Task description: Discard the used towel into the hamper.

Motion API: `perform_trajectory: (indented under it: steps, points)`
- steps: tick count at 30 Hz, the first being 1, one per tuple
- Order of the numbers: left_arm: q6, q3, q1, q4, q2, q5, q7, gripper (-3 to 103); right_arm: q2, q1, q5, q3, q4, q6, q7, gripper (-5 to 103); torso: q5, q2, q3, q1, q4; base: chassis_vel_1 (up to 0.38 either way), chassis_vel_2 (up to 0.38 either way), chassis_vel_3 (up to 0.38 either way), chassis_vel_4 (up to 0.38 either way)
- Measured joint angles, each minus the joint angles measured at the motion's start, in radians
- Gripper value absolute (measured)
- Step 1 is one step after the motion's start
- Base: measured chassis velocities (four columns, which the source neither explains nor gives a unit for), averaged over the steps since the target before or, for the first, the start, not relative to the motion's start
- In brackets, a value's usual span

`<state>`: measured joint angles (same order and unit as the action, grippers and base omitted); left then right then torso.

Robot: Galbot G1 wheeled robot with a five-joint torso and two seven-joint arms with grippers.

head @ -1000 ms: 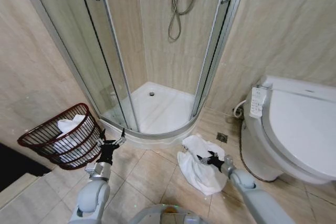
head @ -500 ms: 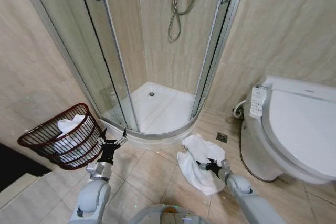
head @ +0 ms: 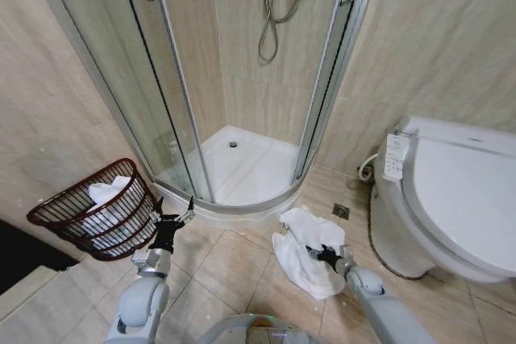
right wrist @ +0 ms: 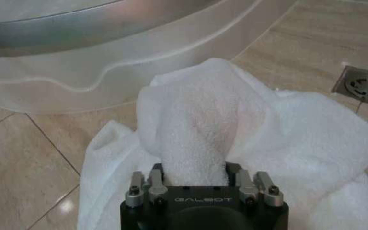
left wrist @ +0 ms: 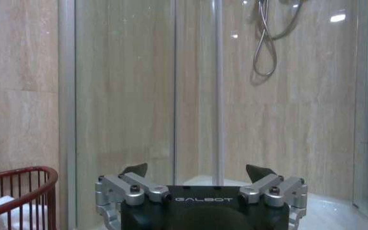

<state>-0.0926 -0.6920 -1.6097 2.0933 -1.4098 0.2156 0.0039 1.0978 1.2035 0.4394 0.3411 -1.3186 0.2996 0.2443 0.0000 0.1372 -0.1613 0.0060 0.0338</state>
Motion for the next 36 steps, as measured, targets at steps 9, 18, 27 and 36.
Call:
perform_trajectory:
  steps: [9, 18, 27, 36]
  points:
    - [-0.005, 0.001, -0.002, 0.0, -0.001, 0.001, 0.0, 100, 0.009, 0.007, -0.002, 0.015, 0.006, -0.021, -0.002, 26, -0.0001, 0.0, 0.0, 0.0, 0.0001, 0.0, 0.0, 0.0, 0.0]
    - [-0.007, 0.002, -0.003, 0.005, -0.004, 0.003, -0.001, 100, 0.036, 0.014, -0.002, 0.047, -0.003, -0.04, -0.039, 12, 0.0, 0.0, 0.0, 0.0, 0.0, 0.0, 0.0, 0.0, 0.0]
    - [-0.02, 0.003, -0.002, 0.005, -0.008, 0.006, -0.001, 100, 0.087, 0.092, -0.047, 0.086, -0.164, -0.124, -0.187, 12, 0.0001, 0.0, 0.0, 0.0, -0.0001, 0.0, 0.0, 0.0, 0.0]
    - [-0.036, 0.001, -0.014, 0.007, -0.015, 0.019, 0.001, 100, 0.106, 0.223, -0.16, 0.139, -0.512, -0.186, -0.258, 12, -0.0001, 0.0, 0.0, 0.0, 0.0001, 0.0, 0.0, 0.0, 0.0]
